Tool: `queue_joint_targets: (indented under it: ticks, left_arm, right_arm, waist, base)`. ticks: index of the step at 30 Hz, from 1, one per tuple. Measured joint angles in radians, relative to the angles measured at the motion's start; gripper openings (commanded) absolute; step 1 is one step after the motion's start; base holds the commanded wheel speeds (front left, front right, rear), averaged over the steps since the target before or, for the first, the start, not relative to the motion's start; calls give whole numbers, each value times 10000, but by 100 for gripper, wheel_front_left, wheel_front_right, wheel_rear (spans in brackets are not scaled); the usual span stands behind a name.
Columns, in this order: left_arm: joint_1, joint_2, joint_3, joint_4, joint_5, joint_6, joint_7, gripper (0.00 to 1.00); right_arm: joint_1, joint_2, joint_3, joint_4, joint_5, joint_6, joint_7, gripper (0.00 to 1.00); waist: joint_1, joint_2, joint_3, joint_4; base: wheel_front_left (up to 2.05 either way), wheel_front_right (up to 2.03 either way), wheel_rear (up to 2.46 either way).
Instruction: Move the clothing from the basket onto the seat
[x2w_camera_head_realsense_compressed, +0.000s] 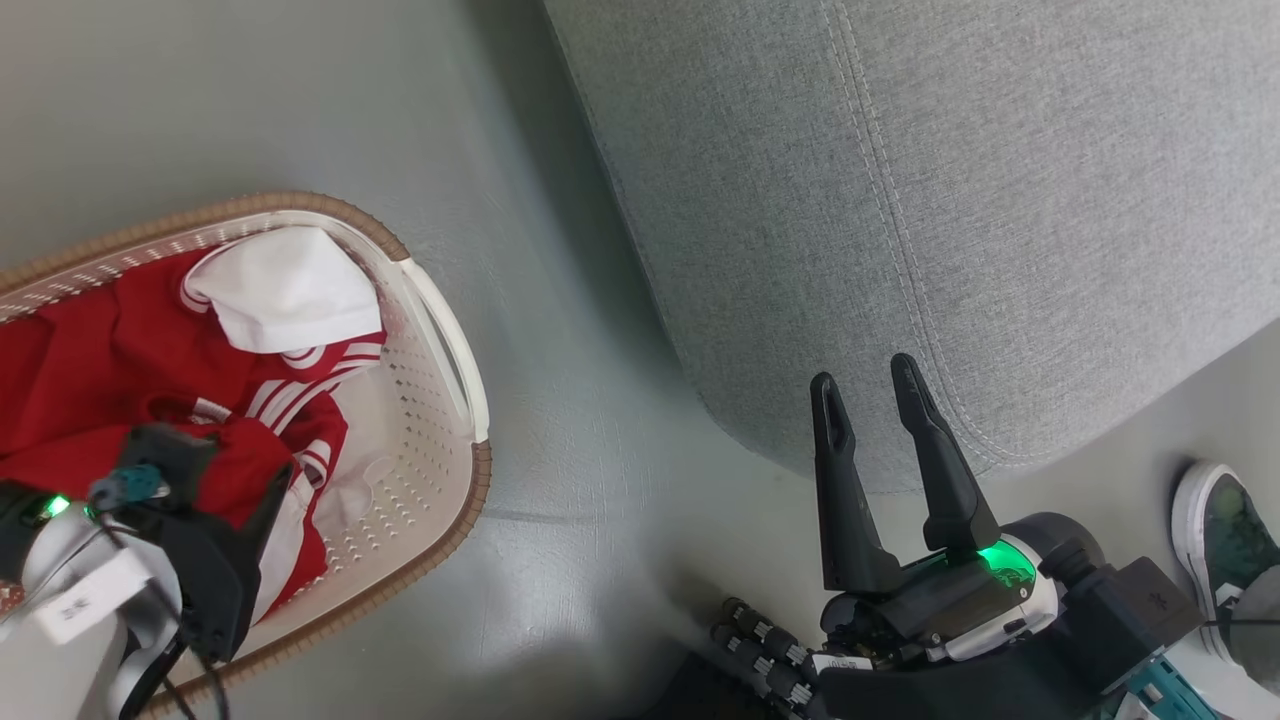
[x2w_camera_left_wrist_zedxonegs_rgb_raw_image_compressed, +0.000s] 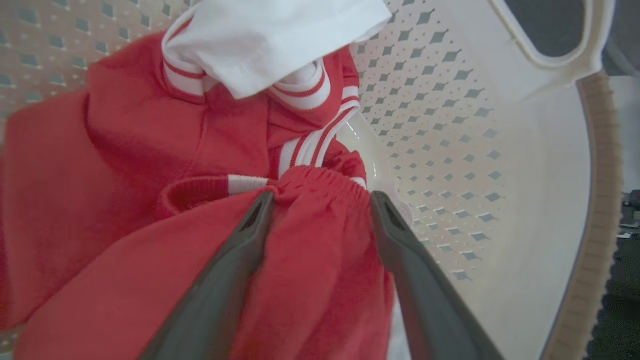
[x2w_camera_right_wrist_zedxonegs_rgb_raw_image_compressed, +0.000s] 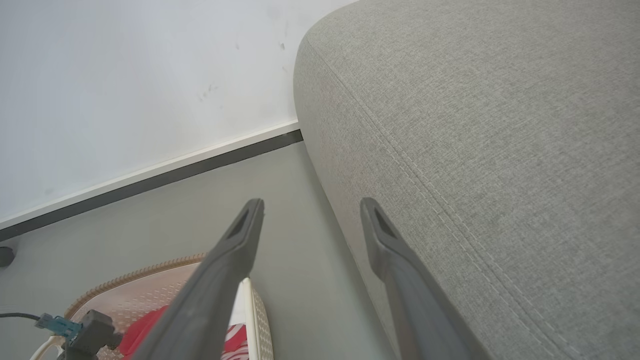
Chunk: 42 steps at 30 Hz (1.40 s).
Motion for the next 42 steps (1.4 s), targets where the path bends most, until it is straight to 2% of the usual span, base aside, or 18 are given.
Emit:
queue_joint_targets:
  ticks: [10,11,12,13,20,25,29,35,42]
  left_arm:
    - [-337,268,-859,836,1214,17,959,100]
    - [-380,261,-863,867,1214,17,961,96]
    - [-417,257,-872,886,1218,15,959,28]
    - [-445,245,-853,894,1220,15,945,0]
    - [-587,157,-823,1126,1191,15,650,0]
    - [-654,-272,-959,1185,1189,15,291,0]
    - [-841,-366,-1198,1093,1208,6,-102,0]
    - [-951,-656,-1315,1076,1122,2,-786,0]
    - [-968,-1072,-1440,537,520,0,-1728,0]
  right_arm:
    - [-2,4,48,-6,8,0,0,100]
    - [-2,4,65,-10,8,0,0,100]
    - [-2,4,75,-12,8,0,0,100]
    - [-2,4,75,-13,8,0,0,100]
    - [-222,6,236,105,127,0,0,100]
    - [-713,12,188,301,274,0,0,100]
    - [-1090,10,-44,589,265,0,0,100]
    - [-1290,2,-616,1198,119,0,0,100]
    - [-1765,-6,-955,1929,-244,0,0,100]
  waist:
    - [0,0,-14,-25]
    - [0,0,-18,-21]
    - [0,0,-22,-17]
    - [0,0,-25,-11]
    - [0,0,-127,-11]
    - [0,0,-414,8]
    - [0,0,-768,101]
    - [-1,-1,-1426,376]
    - [-1,-3,-2265,900]
  base:
    - [0,0,0]
    - [0,0,0]
    - [0,0,0]
    - [0,0,0]
    - [0,0,0]
    - [0,0,0]
    - [0,0,0]
    - [0,0,0]
    - [0,0,0]
